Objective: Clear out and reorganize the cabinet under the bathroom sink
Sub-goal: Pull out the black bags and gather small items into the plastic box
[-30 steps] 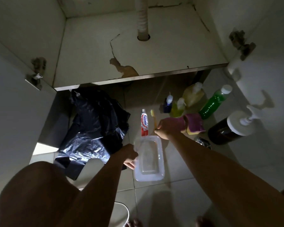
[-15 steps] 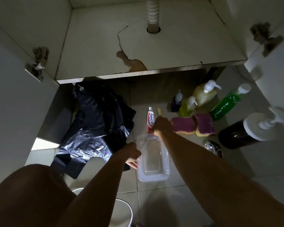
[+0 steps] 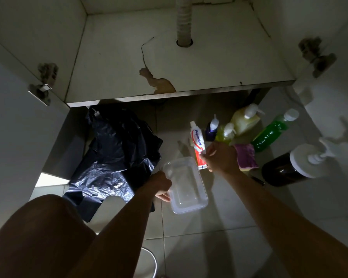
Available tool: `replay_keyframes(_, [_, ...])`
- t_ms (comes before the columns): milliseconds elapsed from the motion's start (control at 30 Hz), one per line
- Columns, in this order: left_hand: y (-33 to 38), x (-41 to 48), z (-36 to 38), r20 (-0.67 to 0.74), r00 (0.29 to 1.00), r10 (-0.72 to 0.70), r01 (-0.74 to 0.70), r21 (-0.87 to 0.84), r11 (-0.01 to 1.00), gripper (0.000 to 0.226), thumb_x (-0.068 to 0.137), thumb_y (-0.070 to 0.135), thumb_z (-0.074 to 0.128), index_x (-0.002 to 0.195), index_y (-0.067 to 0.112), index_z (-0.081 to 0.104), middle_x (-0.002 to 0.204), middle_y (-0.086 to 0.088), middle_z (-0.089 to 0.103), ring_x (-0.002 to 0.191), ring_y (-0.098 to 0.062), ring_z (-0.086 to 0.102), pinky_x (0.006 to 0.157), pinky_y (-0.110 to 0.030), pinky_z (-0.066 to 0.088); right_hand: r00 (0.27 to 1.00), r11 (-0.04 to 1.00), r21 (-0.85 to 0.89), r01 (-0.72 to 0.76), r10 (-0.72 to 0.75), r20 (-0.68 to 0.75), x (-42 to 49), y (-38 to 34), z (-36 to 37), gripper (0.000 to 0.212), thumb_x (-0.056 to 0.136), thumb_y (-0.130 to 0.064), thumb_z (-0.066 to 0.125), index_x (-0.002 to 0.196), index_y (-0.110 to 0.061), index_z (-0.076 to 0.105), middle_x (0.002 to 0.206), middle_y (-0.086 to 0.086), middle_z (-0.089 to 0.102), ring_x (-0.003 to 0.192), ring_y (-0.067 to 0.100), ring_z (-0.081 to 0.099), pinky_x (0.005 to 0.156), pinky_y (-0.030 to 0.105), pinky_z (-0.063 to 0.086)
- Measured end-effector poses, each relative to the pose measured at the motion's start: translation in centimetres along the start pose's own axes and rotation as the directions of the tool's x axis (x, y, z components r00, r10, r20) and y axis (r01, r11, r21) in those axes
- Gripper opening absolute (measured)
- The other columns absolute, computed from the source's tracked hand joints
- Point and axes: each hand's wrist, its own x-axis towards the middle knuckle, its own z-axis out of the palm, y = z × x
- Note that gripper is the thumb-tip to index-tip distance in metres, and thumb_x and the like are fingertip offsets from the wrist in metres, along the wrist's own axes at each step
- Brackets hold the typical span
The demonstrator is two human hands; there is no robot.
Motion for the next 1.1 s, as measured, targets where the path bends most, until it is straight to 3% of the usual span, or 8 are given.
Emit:
replay_keyframes(67, [0.2,0.2,0.2,-0.022,1.0,0.006,-0.006,-0.009,1.0,0.005,0.092,-0.001,0.048,0.089,-0.003,0.051,0.084,-0.022,0.066,0.073,-0.033,0.072,0.071,-0.043,0.062,1.0,0.994,0.108,-0.011,0.013,-0.016,-0.8,0.2,-0.1,0.025,0.078,-0.028,0.077,0.066,-0.025,0.056,0.059,-0.006,0.063,0.059,0.018,0.066,0.065,0.037,0.059])
replay_keyframes(133, [0.3,0.3,0.2,-0.017,1.0,0.008,-0.008,-0.002,1.0,0.006,0.094,0.0,0.049,0.094,-0.005,0.053,0.083,-0.017,0.072,0.08,-0.033,0.073,0.069,-0.042,0.062,0.981,0.985,0.145,-0.09,0.063,0.181,-1.4,-0.2,-0.2,0.015,0.078,-0.025,0.078,0.073,-0.021,0.064,0.067,0.003,0.07,0.058,0.021,0.07,0.064,0.042,0.062])
replay_keyframes(267, [0.8,-0.2,0.1,-0.044,0.999,0.027,-0.03,-0.06,0.998,0.026,0.091,-0.004,0.044,0.116,-0.001,0.053,0.105,-0.026,0.066,0.071,-0.032,0.07,0.052,-0.035,0.059,0.842,0.993,-0.093,-0.067,0.106,0.529,-3.2,-1.4,0.9,0.025,0.078,-0.025,0.083,0.086,-0.003,0.076,0.072,0.009,0.076,0.064,0.016,0.074,0.072,0.03,0.062])
replay_keyframes(433, [0.7,-0.2,0.5,-0.055,0.996,0.063,-0.067,-0.069,0.995,0.031,0.097,0.004,0.042,0.124,0.011,0.054,0.116,-0.019,0.065,0.077,-0.028,0.069,0.053,-0.035,0.059,0.89,0.976,-0.212,-0.056,0.145,0.432,-4.7,-1.2,4.6,0.05,0.067,-0.037,0.091,0.098,-0.006,0.067,0.082,0.007,0.076,0.053,0.011,0.069,0.053,0.021,0.057])
replay_keyframes(533, [1.0,-0.8,0.6,-0.078,0.994,0.072,-0.08,-0.106,0.991,0.016,0.1,0.01,0.044,0.112,0.015,0.054,0.108,-0.012,0.063,0.075,-0.025,0.066,0.052,-0.034,0.056,0.91,0.948,-0.314,0.054,0.083,0.407,-4.9,-1.4,5.2,0.053,0.07,-0.043,0.087,0.1,-0.007,0.063,0.085,0.006,0.074,0.071,0.019,0.073,0.066,0.023,0.055])
replay_keyframes(700, [1.0,-0.8,0.5,-0.067,0.995,0.077,-0.082,-0.072,0.994,0.017,0.1,0.006,0.043,0.114,0.013,0.049,0.117,-0.016,0.063,0.095,-0.036,0.068,0.069,-0.045,0.061,0.902,0.946,-0.313,0.087,0.059,0.427,-4.2,-1.1,5.4,0.036,0.081,-0.036,0.079,0.097,-0.006,0.067,0.073,0.005,0.072,0.061,0.017,0.072,0.069,0.03,0.062])
replay_keyframes(867, [1.1,-0.7,0.4,-0.063,0.995,0.083,-0.088,-0.072,0.994,0.023,0.098,0.006,0.045,0.114,0.02,0.052,0.127,-0.018,0.06,0.105,-0.04,0.065,0.067,-0.044,0.061,0.989,0.95,-0.278,0.14,-0.121,0.082,-1.9,-0.1,4.6,0.026,0.093,-0.033,0.058,0.1,-0.008,0.064,0.087,0.007,0.069,0.08,0.022,0.069,0.071,0.029,0.056])
replay_keyframes(1100, [0.8,-0.3,0.5,-0.079,0.995,0.064,-0.069,-0.07,0.995,0.023,0.098,0.004,0.045,0.113,0.019,0.051,0.123,-0.014,0.061,0.11,-0.042,0.063,0.081,-0.052,0.059,0.957,0.923,-0.385,-0.029,0.136,0.255,1.4,1.8,4.5,0.037,0.095,-0.031,0.061,0.124,-0.008,0.057,0.119,0.011,0.065,0.112,0.028,0.063,0.088,0.035,0.053])
